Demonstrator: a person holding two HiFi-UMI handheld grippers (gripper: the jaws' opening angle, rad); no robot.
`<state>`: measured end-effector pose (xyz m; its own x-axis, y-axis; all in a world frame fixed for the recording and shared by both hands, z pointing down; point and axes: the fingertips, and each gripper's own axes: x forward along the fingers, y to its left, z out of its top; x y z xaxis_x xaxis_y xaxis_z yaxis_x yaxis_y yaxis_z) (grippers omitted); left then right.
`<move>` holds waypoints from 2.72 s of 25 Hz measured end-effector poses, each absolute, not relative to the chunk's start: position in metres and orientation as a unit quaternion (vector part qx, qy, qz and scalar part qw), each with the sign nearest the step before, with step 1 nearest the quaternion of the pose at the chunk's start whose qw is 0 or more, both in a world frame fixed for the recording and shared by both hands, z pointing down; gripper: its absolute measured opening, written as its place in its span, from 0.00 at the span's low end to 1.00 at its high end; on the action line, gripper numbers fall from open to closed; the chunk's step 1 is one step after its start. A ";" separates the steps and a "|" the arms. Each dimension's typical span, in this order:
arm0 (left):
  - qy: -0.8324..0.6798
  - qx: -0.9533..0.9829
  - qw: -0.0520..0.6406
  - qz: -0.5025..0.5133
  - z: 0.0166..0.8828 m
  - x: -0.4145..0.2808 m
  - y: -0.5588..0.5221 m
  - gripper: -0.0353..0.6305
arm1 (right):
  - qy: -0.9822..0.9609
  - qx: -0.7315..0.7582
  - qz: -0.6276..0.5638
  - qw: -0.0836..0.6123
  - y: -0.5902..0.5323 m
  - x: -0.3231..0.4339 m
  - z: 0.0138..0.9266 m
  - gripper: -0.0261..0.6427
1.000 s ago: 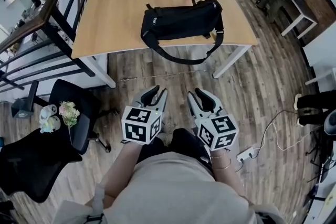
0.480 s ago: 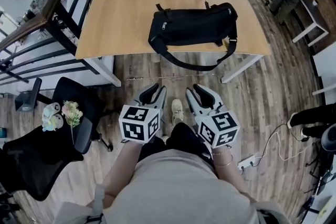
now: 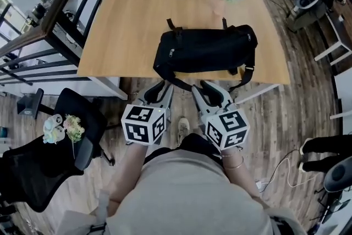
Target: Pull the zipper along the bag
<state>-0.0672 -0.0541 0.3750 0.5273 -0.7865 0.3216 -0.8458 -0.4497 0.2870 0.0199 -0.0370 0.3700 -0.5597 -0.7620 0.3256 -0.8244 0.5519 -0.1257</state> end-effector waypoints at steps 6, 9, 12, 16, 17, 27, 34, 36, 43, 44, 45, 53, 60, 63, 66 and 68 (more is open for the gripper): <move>-0.504 0.835 0.211 0.066 0.376 -0.062 -0.104 0.19 | -0.885 0.429 0.129 0.126 -0.095 0.025 0.373 0.19; -0.535 0.816 0.210 0.057 0.376 -0.070 -0.123 0.19 | -0.894 0.409 0.123 0.132 -0.114 0.023 0.375 0.19; -0.567 0.796 0.209 0.042 0.374 -0.081 -0.138 0.19 | -0.902 0.391 0.123 0.137 -0.130 0.021 0.378 0.19; -0.581 0.782 0.222 0.045 0.381 -0.084 -0.147 0.19 | -0.909 0.371 0.128 0.142 -0.142 0.019 0.383 0.19; -0.583 0.779 0.225 0.047 0.383 -0.084 -0.147 0.19 | -0.910 0.366 0.130 0.143 -0.143 0.018 0.384 0.19; -0.594 0.765 0.241 0.058 0.394 -0.093 -0.148 0.19 | -0.916 0.343 0.149 0.145 -0.148 0.006 0.393 0.19; -0.595 0.761 0.254 0.046 0.400 -0.105 -0.162 0.19 | -0.913 0.342 0.161 0.152 -0.150 -0.002 0.400 0.19; -0.586 0.770 0.246 0.061 0.401 -0.106 -0.170 0.19 | -0.911 0.349 0.159 0.152 -0.155 -0.003 0.399 0.19; -0.536 0.806 0.237 0.085 0.396 -0.113 -0.195 0.19 | -0.897 0.385 0.162 0.145 -0.182 -0.011 0.393 0.18; -0.527 0.811 0.239 0.087 0.396 -0.114 -0.198 0.19 | -0.896 0.388 0.162 0.145 -0.185 -0.012 0.392 0.18; -0.516 0.816 0.242 0.090 0.398 -0.113 -0.200 0.19 | -0.894 0.392 0.162 0.146 -0.187 -0.014 0.392 0.18; -0.452 0.844 0.266 0.114 0.412 -0.106 -0.202 0.32 | -0.876 0.423 0.172 0.158 -0.191 -0.014 0.398 0.18; -0.415 0.850 0.301 0.119 0.431 -0.102 -0.197 0.33 | -0.870 0.431 0.175 0.163 -0.180 -0.015 0.404 0.18; -0.386 0.862 0.307 0.120 0.436 -0.097 -0.196 0.33 | -0.873 0.429 0.172 0.158 -0.176 -0.014 0.405 0.18; -0.350 0.875 0.317 0.105 0.435 -0.089 -0.195 0.33 | -0.877 0.422 0.172 0.152 -0.170 -0.017 0.405 0.18; -0.344 0.877 0.318 0.109 0.439 -0.088 -0.196 0.33 | -0.877 0.419 0.174 0.157 -0.168 -0.020 0.407 0.18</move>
<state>-0.0880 -0.1961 0.4391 0.7396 -0.5334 0.4104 -0.6724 -0.5608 0.4830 -0.0196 -0.1684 0.4074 -0.5997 -0.6810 0.4202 -0.7897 0.5884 -0.1734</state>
